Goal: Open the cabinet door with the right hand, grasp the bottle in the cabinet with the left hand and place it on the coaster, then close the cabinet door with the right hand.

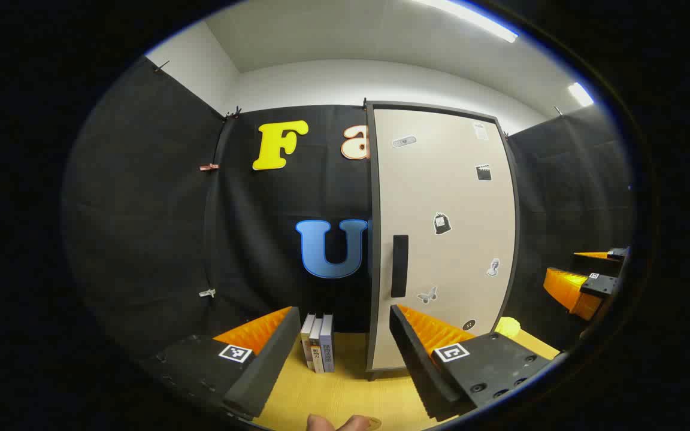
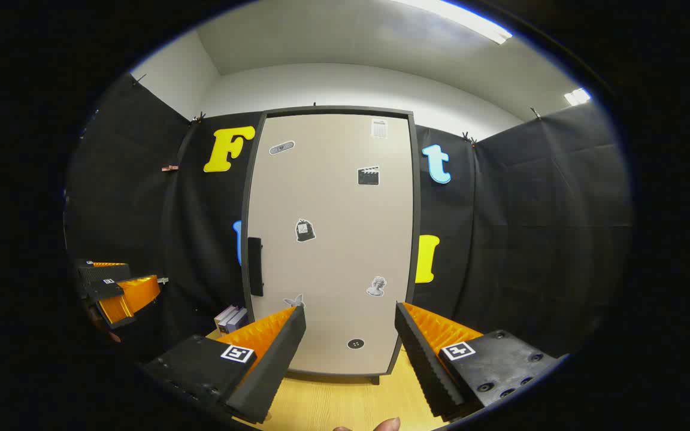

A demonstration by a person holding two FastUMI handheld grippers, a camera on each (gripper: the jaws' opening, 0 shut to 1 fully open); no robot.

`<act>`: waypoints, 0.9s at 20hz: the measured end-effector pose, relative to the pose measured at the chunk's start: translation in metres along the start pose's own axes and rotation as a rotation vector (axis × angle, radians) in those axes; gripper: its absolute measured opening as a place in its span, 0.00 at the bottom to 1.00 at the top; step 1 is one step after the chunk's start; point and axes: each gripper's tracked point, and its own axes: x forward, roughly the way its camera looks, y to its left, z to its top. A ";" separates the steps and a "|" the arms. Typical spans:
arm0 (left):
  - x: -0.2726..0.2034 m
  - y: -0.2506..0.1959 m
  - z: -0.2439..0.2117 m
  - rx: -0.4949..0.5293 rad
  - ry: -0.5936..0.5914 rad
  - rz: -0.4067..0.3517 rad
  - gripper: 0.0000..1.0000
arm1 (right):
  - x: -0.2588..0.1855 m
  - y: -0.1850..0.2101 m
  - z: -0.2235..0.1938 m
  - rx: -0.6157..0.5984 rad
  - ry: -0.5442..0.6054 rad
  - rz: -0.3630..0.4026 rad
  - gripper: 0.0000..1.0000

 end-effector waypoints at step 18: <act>-0.026 0.003 -0.002 0.001 -0.002 -0.012 0.95 | -0.023 0.011 0.002 0.004 0.012 0.022 0.97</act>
